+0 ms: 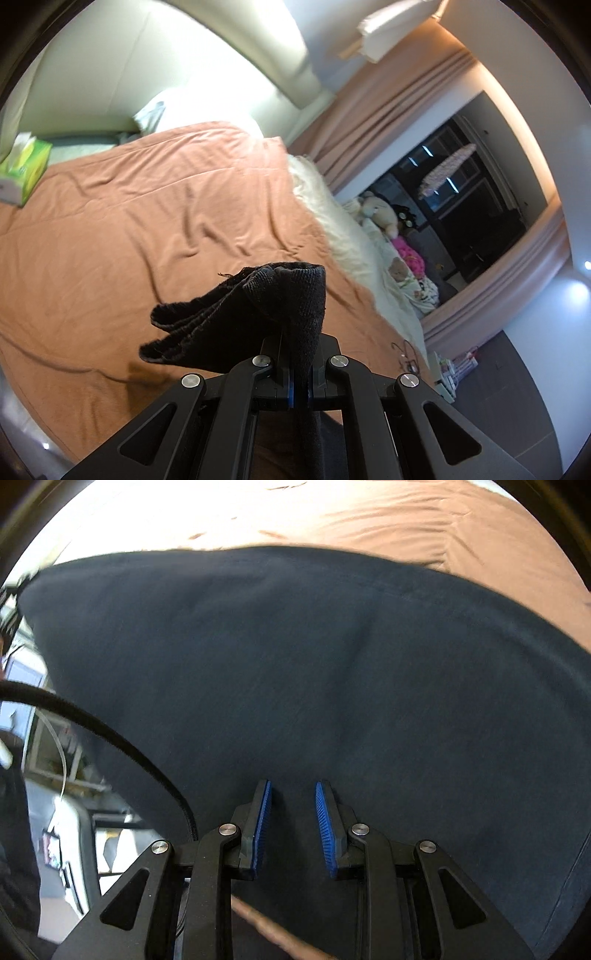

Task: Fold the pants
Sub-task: 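Lift the leg hem with the left tool and fold it over toward the waistband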

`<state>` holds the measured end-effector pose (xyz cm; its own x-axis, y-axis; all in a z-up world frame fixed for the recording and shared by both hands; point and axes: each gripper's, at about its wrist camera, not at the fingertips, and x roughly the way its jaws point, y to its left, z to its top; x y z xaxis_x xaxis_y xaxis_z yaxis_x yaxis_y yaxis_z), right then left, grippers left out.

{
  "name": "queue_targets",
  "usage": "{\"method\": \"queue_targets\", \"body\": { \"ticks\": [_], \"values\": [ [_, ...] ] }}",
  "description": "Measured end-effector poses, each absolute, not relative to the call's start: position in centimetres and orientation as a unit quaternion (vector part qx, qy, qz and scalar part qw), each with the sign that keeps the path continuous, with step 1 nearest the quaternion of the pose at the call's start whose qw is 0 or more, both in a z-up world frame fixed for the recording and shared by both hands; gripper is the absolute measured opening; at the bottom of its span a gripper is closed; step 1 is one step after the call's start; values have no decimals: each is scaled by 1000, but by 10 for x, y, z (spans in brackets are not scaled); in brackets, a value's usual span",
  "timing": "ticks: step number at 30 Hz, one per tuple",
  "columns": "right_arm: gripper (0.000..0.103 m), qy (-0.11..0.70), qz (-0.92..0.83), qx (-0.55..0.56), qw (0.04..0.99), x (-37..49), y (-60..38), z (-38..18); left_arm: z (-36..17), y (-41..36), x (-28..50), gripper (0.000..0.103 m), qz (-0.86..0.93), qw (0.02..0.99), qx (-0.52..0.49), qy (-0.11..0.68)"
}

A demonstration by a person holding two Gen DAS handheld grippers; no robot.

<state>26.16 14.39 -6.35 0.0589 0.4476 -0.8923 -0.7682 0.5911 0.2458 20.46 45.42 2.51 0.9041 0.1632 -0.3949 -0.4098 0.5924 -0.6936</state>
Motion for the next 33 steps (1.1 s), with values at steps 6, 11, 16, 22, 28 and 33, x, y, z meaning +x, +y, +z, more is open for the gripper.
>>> {"method": "queue_targets", "body": {
  "ticks": [6,11,16,22,28,33],
  "values": [
    [22,503,447,-109,732,260,108,-34,78,421,218,4,129,905,-382,133],
    [28,460,436,-63,771,265,53,0,110,386,237,4,97,921,-352,135],
    [61,408,418,-20,812,270,-14,32,133,350,258,4,64,931,-332,136],
    [72,366,384,15,848,279,-86,54,160,304,280,4,27,942,-306,135],
    [80,341,352,46,871,285,-142,62,182,261,301,4,-1,949,-283,140],
    [81,326,332,73,882,290,-187,63,194,222,321,4,-25,952,-266,148]
  ]
}}
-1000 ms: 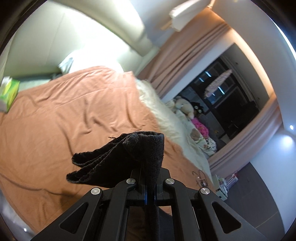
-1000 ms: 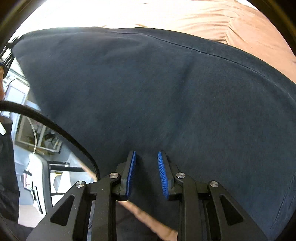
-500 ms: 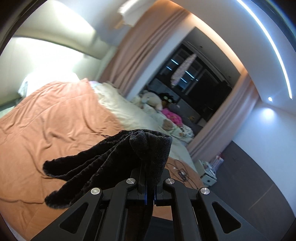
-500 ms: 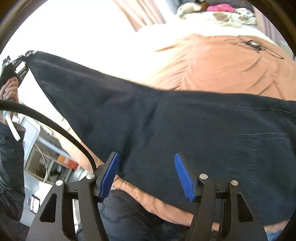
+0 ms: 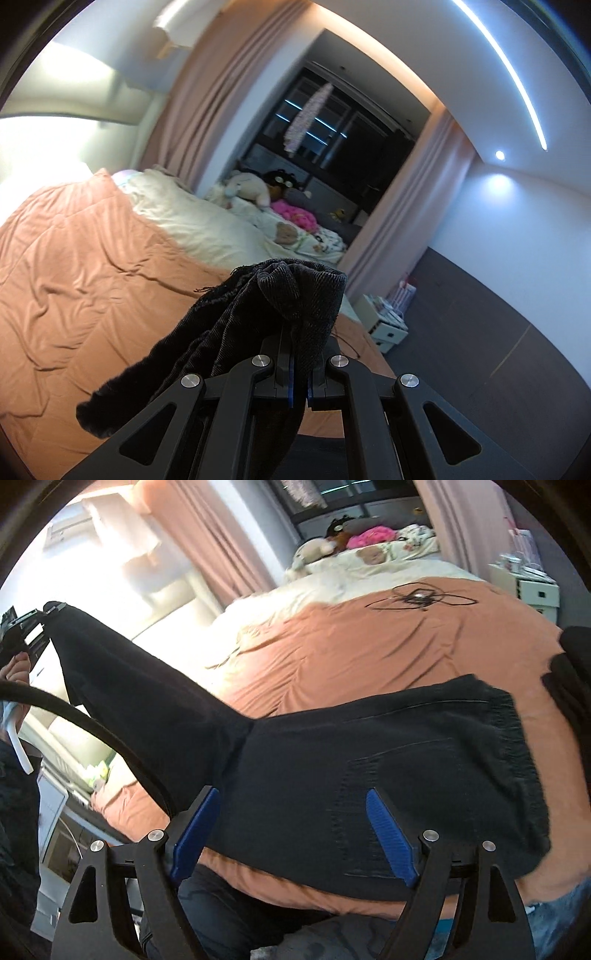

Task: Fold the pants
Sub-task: 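Lift the leg hem with the left tool and fold it over toward the waistband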

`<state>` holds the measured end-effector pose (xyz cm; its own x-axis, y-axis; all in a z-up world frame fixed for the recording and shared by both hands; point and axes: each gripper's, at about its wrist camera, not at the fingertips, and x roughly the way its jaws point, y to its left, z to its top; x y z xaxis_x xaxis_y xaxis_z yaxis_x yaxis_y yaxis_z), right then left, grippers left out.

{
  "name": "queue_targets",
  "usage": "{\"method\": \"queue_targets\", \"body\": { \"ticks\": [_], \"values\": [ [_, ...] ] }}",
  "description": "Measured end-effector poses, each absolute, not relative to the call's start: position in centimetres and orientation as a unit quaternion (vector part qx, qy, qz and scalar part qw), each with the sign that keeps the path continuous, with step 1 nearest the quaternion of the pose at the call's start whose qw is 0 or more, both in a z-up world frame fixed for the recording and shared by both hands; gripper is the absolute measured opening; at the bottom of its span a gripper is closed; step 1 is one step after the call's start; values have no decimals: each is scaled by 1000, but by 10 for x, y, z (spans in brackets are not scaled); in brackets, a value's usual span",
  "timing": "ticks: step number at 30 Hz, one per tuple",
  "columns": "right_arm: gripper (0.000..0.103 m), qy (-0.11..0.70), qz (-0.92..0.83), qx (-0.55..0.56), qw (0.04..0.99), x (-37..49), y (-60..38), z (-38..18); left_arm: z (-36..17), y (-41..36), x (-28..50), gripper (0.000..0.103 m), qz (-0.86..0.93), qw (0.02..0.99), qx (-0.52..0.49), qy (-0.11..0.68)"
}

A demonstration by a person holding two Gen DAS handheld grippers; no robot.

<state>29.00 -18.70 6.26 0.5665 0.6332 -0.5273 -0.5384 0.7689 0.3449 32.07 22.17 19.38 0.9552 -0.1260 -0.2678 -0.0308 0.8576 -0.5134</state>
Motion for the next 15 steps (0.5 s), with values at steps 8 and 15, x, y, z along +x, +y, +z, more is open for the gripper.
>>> {"method": "queue_targets", "body": {
  "ticks": [8,15],
  "values": [
    [81,303,295,99,901,238,-197,37,186,159,357,4,-65,951,-249,175],
    [81,291,264,123,911,198,-233,37,163,105,388,4,-103,938,-253,211]
  ]
}}
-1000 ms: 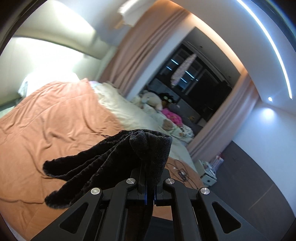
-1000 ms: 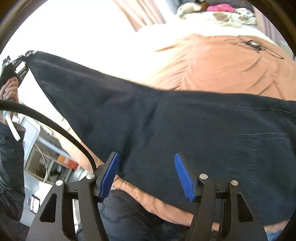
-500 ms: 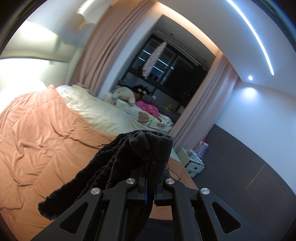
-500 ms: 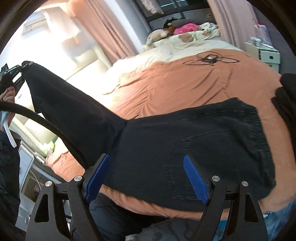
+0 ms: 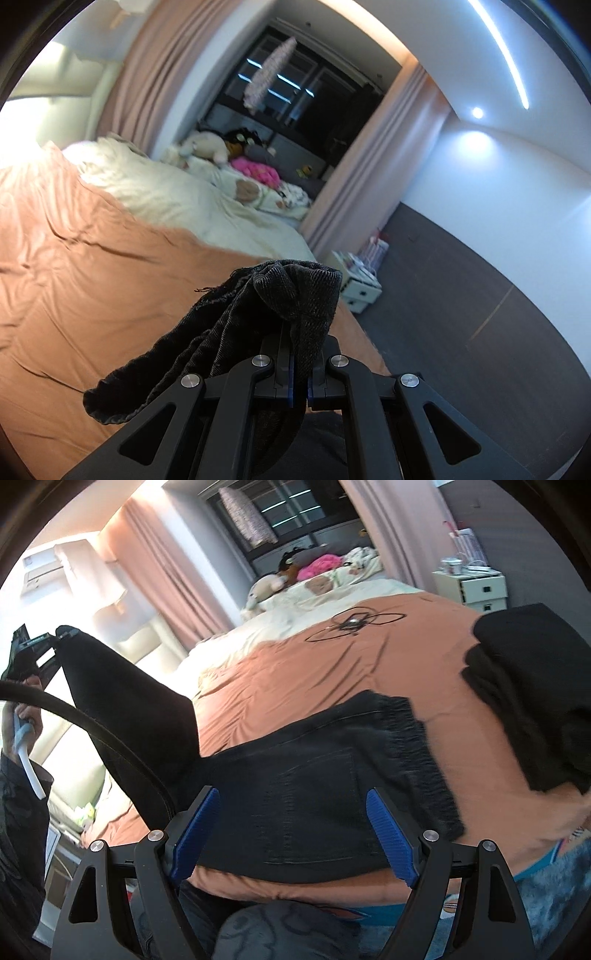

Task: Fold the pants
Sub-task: 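Lift the leg hem with the left tool and fold it over toward the waistband, then lower the hem onto the pants and open the left tool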

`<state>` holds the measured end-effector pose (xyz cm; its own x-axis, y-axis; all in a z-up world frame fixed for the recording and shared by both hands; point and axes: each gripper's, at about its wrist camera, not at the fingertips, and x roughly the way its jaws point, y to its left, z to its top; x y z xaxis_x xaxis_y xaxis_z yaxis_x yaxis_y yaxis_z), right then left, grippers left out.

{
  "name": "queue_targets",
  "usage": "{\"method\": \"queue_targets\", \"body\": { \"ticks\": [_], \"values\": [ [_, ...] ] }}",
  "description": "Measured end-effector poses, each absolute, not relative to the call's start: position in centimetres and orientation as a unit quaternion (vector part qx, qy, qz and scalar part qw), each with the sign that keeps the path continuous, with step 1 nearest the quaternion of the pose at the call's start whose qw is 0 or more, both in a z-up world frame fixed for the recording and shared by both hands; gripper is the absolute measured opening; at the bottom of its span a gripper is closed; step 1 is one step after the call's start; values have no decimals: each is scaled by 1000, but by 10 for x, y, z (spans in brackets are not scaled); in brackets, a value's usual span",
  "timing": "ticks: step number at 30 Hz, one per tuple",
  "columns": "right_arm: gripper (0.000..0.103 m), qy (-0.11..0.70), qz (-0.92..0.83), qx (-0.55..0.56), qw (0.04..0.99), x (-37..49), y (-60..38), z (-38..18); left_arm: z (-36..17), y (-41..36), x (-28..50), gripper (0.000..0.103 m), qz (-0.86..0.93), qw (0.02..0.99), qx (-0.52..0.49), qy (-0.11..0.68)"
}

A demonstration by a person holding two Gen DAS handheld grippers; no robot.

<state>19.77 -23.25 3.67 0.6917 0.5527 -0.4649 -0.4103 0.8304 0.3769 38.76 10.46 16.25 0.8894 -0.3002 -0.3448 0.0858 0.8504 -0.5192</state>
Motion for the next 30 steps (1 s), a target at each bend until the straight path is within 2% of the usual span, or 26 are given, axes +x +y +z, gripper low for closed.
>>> {"method": "queue_targets", "body": {
  "ticks": [12,30],
  "values": [
    [81,297,232,176,909,180,-271,15,137,-5,434,4,-158,922,-235,266],
    [81,315,179,201,910,168,-291,0,-16,-160,461,4,-243,847,-207,426]
  ]
}}
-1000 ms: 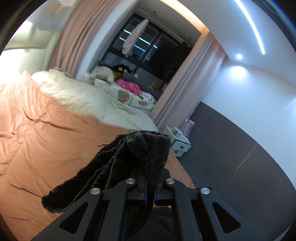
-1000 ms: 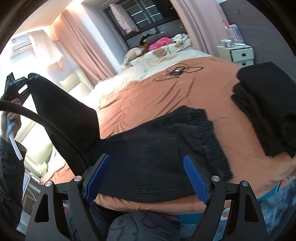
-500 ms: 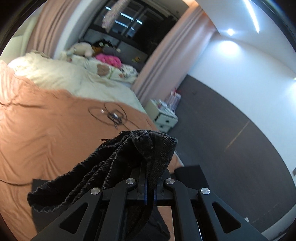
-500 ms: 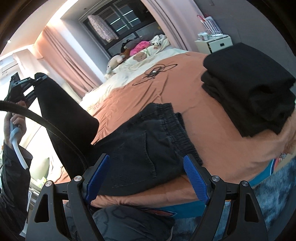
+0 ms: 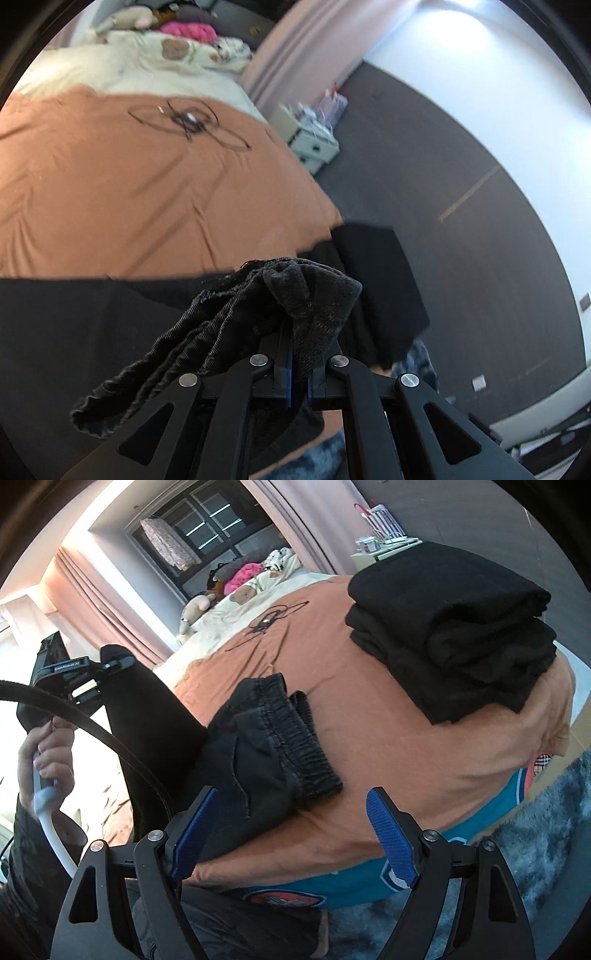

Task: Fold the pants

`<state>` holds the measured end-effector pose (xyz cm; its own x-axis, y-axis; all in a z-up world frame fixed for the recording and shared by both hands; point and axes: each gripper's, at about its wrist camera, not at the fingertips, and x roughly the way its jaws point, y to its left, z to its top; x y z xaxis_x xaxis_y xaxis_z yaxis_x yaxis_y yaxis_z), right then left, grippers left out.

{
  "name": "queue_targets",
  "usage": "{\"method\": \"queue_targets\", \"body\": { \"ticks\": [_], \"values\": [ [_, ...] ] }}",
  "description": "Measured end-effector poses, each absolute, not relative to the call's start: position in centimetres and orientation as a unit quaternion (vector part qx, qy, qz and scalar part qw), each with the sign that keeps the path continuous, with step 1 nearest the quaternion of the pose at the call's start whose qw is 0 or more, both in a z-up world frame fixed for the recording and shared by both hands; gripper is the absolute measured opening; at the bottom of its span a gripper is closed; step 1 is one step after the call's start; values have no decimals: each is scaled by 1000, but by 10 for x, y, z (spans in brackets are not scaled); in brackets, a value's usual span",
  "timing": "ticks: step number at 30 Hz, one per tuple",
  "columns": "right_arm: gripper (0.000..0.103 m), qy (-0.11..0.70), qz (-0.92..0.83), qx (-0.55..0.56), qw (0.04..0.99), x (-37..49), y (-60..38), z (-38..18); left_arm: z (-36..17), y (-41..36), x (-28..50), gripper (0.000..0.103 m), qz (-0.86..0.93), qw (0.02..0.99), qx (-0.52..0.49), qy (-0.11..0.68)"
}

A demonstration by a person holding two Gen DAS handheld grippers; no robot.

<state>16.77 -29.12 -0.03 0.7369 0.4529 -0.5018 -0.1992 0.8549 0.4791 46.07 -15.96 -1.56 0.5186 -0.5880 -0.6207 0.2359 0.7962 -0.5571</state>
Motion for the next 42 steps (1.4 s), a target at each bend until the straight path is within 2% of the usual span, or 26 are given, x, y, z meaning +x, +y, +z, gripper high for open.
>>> {"method": "queue_targets", "body": {
  "ticks": [2,4,6,9,14,21,30,40,42],
  "values": [
    [81,318,178,202,909,168,-290,1,-26,-176,456,8,-250,842,-186,441],
    [81,319,179,205,908,168,-290,2,-36,-190,453,23,-263,830,-161,465],
    [81,321,179,205,907,169,-289,2,-42,-195,450,56,-278,815,-154,485],
    [81,327,181,206,904,173,-285,3,-39,-195,436,76,-299,812,-131,483],
    [81,333,202,198,900,181,-275,5,-36,-162,423,79,-288,825,-113,473],
    [81,341,216,163,900,193,-261,2,-45,-75,418,79,-216,849,-128,466],
    [81,354,202,49,912,218,-232,10,-62,31,381,79,-129,867,-164,453],
    [81,374,174,-79,908,242,-202,6,-116,120,329,79,-41,856,-230,460],
    [69,378,174,-94,905,244,-193,5,-130,132,321,79,-29,849,-247,466]
  ]
}}
